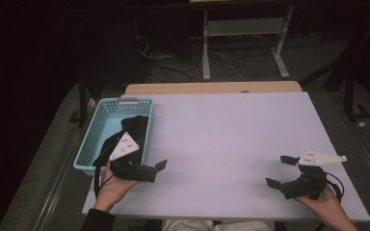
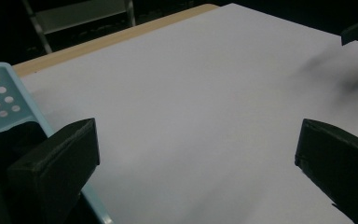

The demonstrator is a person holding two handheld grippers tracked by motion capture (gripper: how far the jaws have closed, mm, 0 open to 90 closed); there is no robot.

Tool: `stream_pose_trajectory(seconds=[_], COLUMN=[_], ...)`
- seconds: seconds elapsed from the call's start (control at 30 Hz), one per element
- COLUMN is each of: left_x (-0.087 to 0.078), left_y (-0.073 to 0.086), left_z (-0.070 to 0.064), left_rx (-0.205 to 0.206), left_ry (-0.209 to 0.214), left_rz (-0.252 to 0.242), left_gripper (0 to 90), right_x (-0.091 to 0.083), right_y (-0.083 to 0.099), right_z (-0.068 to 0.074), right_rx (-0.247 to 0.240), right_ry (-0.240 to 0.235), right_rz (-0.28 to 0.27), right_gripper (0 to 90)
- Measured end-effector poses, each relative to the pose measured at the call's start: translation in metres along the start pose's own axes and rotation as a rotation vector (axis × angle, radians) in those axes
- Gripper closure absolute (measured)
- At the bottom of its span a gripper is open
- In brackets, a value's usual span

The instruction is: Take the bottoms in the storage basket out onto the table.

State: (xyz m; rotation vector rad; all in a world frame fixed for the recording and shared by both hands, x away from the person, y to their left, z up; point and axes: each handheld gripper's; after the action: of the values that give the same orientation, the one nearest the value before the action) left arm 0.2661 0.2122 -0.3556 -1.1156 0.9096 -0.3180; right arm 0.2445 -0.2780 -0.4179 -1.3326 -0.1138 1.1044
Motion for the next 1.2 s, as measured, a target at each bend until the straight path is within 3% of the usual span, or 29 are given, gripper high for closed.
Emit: stream_pose_trajectory(seconds=[1.2], left_x=[-0.022], left_y=[-0.015], left_z=[0.042], left_rx=[-0.014], left_ry=[-0.053], left_rz=[0.052], left_gripper=[0.0], right_x=[0.001], right_y=[0.000], right_z=[0.000], right_rx=[-0.002], right_ry=[-0.001], right_rz=[0.009], right_gripper=[0.0])
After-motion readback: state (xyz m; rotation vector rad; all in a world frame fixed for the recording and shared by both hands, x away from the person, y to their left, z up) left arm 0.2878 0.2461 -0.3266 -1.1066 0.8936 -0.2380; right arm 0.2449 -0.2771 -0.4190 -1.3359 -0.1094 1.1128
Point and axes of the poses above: each handheld gripper's, and its own axes: x roughly forward along the jaws, y roughly out of its underside, z roughly to its left, and after that the axes turned 10 degrees about x, right-handed
